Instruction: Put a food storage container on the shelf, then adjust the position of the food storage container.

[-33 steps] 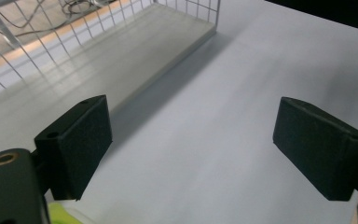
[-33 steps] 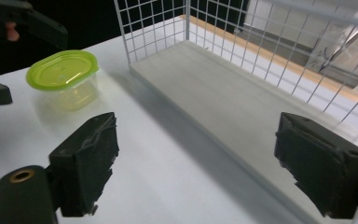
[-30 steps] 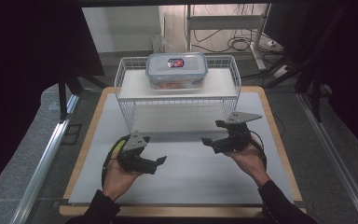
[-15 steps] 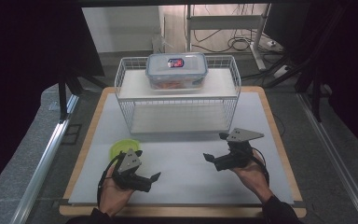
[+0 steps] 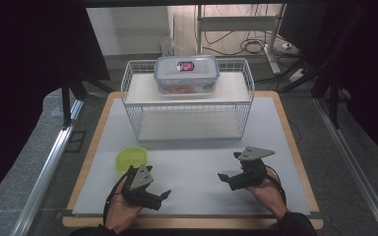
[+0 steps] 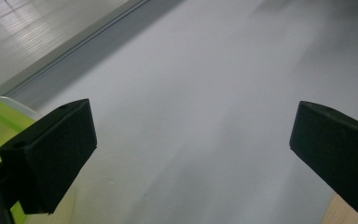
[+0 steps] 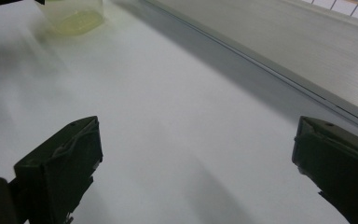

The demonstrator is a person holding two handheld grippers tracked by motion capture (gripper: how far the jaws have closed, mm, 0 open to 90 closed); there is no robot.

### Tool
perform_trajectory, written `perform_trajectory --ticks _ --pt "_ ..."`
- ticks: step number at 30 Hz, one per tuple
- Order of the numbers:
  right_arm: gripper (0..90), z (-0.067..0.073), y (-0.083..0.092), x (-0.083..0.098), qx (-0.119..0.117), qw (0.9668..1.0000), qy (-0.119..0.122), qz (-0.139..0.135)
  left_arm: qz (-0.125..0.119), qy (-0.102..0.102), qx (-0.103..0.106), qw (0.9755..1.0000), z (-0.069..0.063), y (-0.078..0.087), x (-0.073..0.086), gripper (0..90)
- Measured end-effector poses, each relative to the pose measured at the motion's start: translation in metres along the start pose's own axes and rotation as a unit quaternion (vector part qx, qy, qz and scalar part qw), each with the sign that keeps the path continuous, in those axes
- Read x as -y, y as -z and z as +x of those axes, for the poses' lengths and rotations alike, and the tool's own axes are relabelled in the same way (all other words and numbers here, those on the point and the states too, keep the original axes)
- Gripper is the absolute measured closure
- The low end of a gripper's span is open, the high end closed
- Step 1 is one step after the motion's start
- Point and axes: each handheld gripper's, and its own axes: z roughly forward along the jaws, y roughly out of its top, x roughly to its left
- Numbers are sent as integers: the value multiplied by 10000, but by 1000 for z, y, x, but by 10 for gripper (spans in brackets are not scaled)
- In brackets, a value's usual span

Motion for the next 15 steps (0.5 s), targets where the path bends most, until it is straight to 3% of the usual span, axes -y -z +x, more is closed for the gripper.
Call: perform_trajectory --ticks 4,8,12,15 --pt "16 -1 0 0 44 10000 10 -21 44 187 -51 9998 5 2 -1 14" --pt "19 0 -2 0 86 9999 61 13 -61 291 -357 9989 10 9 -2 94" --pt "23 0 -2 0 77 10000 43 33 -291 482 -365 9977 18 20 -2 291" --pt "27 0 -3 1 84 9999 57 54 -212 558 -485 9970 28 26 -1 425"
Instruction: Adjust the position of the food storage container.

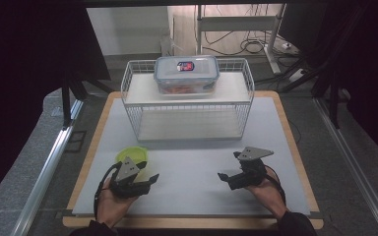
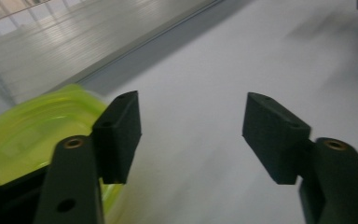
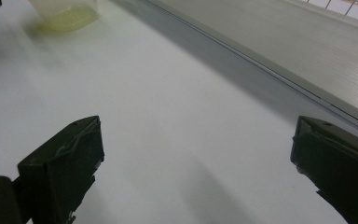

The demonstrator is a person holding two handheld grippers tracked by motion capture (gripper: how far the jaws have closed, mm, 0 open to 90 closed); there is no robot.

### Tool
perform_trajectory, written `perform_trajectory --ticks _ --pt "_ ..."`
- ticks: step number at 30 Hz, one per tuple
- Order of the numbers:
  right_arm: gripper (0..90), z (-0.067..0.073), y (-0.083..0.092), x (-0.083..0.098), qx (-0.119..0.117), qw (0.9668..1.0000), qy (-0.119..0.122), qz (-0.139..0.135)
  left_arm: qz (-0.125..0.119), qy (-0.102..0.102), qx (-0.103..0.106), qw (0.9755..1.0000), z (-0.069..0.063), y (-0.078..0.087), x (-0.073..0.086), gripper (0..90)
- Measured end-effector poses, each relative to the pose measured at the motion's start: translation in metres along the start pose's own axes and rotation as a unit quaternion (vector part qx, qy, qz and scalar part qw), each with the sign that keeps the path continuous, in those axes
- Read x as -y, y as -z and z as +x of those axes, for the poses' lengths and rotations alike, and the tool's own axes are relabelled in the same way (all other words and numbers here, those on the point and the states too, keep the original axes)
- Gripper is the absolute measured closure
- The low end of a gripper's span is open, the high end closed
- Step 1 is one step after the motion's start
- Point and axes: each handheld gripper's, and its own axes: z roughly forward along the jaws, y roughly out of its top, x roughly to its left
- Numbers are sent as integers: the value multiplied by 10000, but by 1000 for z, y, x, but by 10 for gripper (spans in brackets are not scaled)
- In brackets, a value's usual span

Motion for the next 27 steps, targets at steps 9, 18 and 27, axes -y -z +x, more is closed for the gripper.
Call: perform_trajectory --ticks 9,18,27 --pt "37 -2 -1 1 -14 10000 0 15 -331 570 -300 9974 41 26 11 838" --pt "42 -1 -2 1 -6 10000 41 65 -252 1349 -1081 9846 93 49 43 896" --pt "42 -1 -4 1 11 9999 101 85 364 1724 -795 9811 113 24 58 897"
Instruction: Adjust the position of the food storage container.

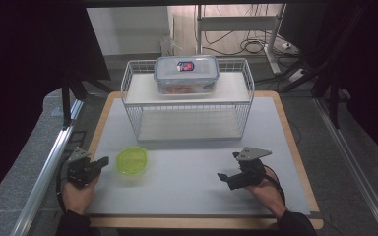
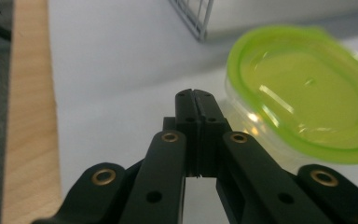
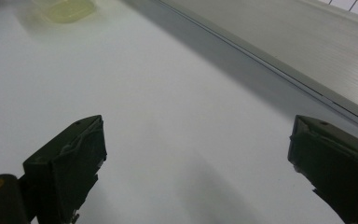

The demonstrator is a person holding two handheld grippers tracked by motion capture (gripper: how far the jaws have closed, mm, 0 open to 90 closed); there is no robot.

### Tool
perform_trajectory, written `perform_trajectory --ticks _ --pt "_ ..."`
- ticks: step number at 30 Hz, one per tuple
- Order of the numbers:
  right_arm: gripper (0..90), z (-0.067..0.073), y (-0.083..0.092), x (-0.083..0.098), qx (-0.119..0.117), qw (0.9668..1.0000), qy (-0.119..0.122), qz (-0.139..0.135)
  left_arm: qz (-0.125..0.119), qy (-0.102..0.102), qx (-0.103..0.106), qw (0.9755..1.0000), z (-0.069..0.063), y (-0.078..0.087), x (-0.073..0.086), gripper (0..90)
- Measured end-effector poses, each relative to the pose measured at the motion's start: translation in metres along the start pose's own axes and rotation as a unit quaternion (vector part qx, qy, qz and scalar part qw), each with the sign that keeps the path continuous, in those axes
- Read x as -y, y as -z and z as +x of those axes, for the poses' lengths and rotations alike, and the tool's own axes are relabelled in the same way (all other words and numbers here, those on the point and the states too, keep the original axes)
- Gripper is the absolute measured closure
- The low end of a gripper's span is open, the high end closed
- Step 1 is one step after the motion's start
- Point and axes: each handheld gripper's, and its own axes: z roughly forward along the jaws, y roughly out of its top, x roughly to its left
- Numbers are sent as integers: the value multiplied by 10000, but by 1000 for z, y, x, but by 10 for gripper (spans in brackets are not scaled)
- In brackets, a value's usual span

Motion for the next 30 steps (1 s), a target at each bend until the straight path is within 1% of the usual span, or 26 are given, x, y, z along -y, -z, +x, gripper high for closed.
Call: perform_trajectory --ticks 1,3,6,11,13,16,20,23,26,30 --pt "42 0 0 0 3 10000 5 6 79 32 43 10000 -1 -4 0 897" --pt "42 0 -1 0 -2 10000 34 30 253 33 130 9996 -1 -12 1 897" --pt "42 1 -1 0 -2 10000 46 45 505 6 278 9983 -4 -22 2 897" --pt "42 1 -1 0 10 10000 40 63 695 -106 468 9964 -11 -29 3 897" --pt "42 1 -1 1 16 10000 45 74 753 -141 482 9959 -15 -31 3 897" --pt "42 1 -1 0 30 9999 55 80 751 -129 592 9953 -18 -33 3 897" --pt "45 1 -2 1 47 9999 65 101 720 -189 704 9947 -25 -34 1 897" --pt "50 1 -2 1 51 9999 62 104 684 -284 788 9941 -33 -37 -2 896" --pt "53 1 -2 1 47 9999 47 131 697 -454 819 9932 -43 -41 -5 897" --pt "54 2 -3 1 38 9998 49 166 710 -543 857 9923 -51 -47 -9 896"
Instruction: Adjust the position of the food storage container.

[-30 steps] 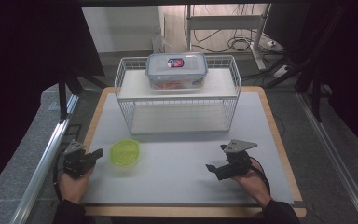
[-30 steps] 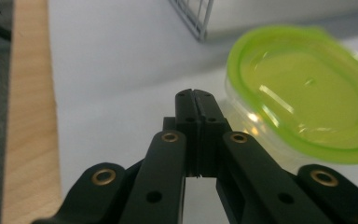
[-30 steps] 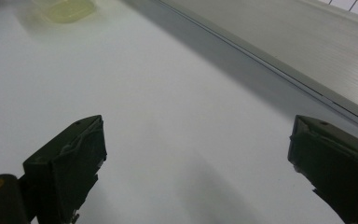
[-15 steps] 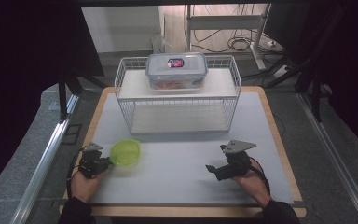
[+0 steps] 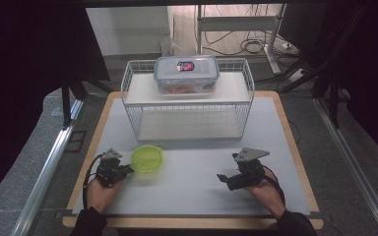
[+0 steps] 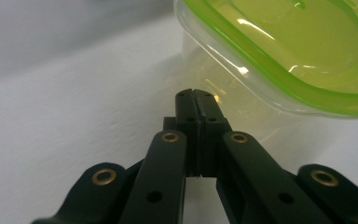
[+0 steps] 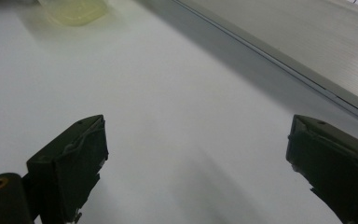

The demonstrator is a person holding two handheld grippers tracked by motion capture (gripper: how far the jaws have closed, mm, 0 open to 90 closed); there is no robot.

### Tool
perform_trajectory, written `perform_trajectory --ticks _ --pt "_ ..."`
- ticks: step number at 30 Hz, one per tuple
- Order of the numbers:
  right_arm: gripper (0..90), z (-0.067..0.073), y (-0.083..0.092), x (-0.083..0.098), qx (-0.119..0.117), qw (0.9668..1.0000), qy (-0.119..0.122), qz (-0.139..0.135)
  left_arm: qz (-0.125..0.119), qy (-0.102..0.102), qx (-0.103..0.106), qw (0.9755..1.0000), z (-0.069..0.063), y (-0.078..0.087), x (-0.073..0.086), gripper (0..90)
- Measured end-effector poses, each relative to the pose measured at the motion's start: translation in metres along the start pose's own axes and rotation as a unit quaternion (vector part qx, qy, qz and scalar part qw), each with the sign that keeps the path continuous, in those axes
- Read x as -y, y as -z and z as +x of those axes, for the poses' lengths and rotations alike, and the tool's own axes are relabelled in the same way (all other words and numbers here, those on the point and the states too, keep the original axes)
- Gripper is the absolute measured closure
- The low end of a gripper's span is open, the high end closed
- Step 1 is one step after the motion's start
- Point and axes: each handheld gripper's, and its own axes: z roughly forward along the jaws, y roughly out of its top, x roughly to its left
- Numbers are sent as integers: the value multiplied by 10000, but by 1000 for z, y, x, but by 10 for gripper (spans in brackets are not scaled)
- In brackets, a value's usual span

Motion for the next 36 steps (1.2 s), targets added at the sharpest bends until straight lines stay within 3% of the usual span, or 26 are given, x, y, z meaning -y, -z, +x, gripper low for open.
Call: perform_trajectory --ticks 10,24,36 --pt "56 0 -2 1 -21 10000 -21 71 17 -297 133 9995 -19 -15 -15 897" --pt "58 0 -4 2 -47 9999 -32 139 97 -794 368 9961 -56 -43 -36 897" --pt "62 1 -4 2 -63 9998 -30 172 110 -999 616 9930 -80 -57 -45 896"
